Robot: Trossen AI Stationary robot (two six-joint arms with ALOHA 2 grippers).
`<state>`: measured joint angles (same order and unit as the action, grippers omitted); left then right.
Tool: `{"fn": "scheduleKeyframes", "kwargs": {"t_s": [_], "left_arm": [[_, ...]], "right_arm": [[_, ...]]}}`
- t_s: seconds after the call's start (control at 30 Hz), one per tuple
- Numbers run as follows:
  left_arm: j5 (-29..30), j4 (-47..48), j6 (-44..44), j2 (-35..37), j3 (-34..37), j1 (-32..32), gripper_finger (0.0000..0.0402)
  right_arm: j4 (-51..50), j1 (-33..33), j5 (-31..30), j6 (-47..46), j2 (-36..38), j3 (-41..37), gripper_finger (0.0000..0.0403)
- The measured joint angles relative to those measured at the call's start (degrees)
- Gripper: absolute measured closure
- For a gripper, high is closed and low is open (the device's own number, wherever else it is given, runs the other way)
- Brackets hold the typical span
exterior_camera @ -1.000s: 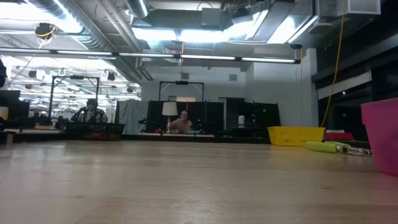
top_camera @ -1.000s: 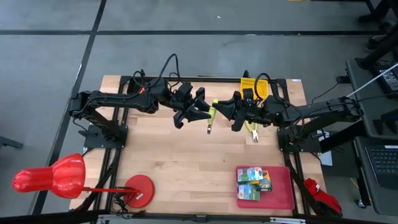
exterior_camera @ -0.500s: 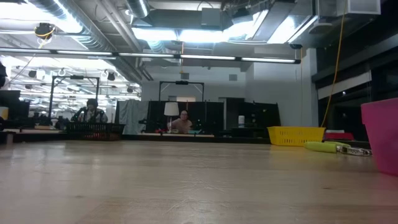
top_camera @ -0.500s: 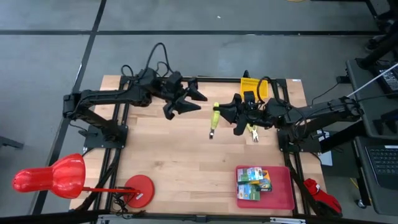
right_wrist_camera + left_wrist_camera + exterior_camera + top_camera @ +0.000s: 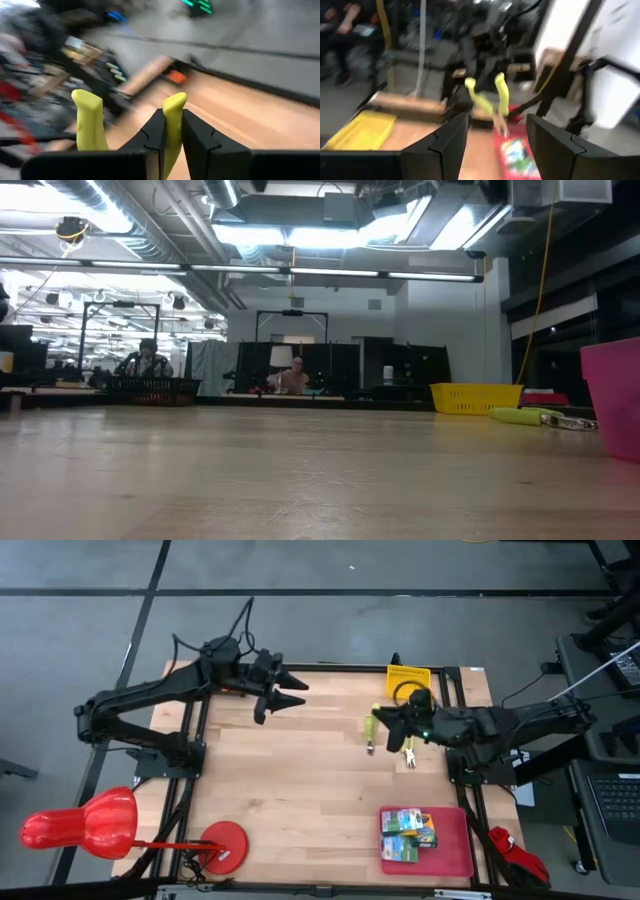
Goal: Pick & Place School Supplies
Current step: Put the green puncher into the yellow bin
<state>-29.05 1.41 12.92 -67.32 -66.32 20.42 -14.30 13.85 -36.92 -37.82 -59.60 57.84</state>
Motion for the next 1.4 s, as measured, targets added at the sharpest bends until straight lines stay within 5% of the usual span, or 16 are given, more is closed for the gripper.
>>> {"fn": "scheduleKeyframes", "kwargs": {"t_s": [0.33, 0.57, 0.7, 1.0, 1.4], "left_arm": [[11.65, 8.79, -1.65, 1.38, 2.57, -5.24, 0.0220], [14.65, 9.16, -1.02, -0.75, 2.80, -8.20, 0.0229], [16.20, 9.11, -0.21, -1.83, 2.80, -8.80, 0.0232], [16.52, 8.33, 0.17, -2.75, 2.82, -8.99, 0.0233], [17.46, 6.06, 2.36, -2.70, 2.81, -12.07, 0.0233]], "right_arm": [[-35.08, -1.83, -19.15, -26.85, 0.78, -0.09, 0.0356], [-59.52, -14.97, -15.68, -50.68, 0.16, -0.48, 0.0357], [-56.68, -22.15, -11.48, -53.73, 0.15, -2.37, 0.0357], [-29.64, -38.28, 1.07, -56.36, 0.09, -15.80, 0.0358], [-18.58, -51.58, 3.20, -72.99, -0.05, -20.31, 0.0358]]}}
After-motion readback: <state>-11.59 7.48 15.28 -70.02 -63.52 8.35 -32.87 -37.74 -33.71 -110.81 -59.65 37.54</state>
